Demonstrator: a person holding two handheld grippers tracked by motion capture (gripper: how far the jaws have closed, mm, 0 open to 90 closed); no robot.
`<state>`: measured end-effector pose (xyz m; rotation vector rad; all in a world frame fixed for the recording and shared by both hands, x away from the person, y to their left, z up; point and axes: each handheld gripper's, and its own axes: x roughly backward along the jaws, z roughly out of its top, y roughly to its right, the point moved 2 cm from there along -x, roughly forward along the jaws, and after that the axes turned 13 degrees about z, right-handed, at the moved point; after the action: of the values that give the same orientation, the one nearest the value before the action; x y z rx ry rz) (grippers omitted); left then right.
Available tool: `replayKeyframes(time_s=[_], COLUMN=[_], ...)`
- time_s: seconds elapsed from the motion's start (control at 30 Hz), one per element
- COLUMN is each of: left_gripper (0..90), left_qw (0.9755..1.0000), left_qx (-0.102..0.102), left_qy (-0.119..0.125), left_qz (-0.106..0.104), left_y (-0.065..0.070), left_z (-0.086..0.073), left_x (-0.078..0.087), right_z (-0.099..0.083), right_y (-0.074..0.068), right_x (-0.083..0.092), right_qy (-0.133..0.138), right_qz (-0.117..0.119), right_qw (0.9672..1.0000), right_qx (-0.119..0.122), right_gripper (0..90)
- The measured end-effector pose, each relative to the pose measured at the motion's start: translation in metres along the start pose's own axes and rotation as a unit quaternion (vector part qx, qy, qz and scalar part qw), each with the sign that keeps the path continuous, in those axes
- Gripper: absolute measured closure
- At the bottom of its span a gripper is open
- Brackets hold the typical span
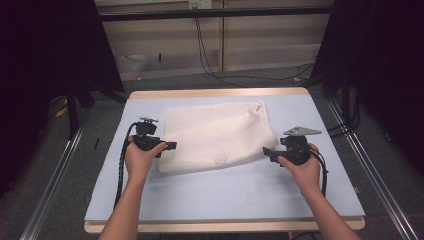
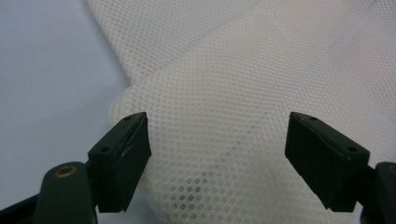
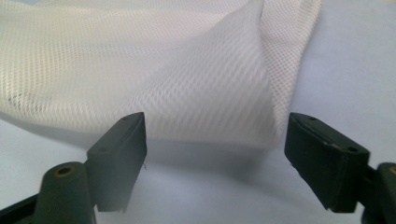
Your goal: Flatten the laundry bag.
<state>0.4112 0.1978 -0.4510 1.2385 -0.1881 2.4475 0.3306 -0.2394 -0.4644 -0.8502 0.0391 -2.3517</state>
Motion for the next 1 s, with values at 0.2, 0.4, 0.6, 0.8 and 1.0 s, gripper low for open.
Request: replayKeyframes(time_s=[0.2, 0.4, 0.6, 0.8, 1.0], left_gripper=[21.7, 21.3, 22.4, 22.6, 41.3], left_qw=[0.9998, 0.9995, 0.9985, 0.9981, 0.9985], left_qx=[0.017, 0.031, 0.051, 0.056, 0.047], left_qy=[0.0, -0.009, -0.01, -0.014, -0.019], left_qz=[0.011, 0.0, -0.018, -0.02, -0.02], left_y=[-0.011, -0.014, -0.015, -0.013, -0.012], left_z=[-0.007, -0.015, -0.015, -0.016, -0.016], left_x=[-0.001, -0.007, -0.015, -0.024, -0.028], right_z=[0.001, 0.01, 0.019, 0.028, 0.017], right_y=[0.002, 0.001, 0.005, 0.009, 0.008], right_x=[0.005, -0.002, -0.011, -0.02, -0.023], right_qy=[0.01, 0.011, 0.018, 0.016, 0.01], right_qz=[0.003, 0.014, 0.014, 0.028, 0.02], right_qw=[0.9999, 0.9998, 0.9996, 0.9991, 0.9997], right_qx=[-0.008, -0.001, -0.017, -0.027, 0.004], right_gripper=[22.9, 25.8, 28.8, 37.9, 68.9])
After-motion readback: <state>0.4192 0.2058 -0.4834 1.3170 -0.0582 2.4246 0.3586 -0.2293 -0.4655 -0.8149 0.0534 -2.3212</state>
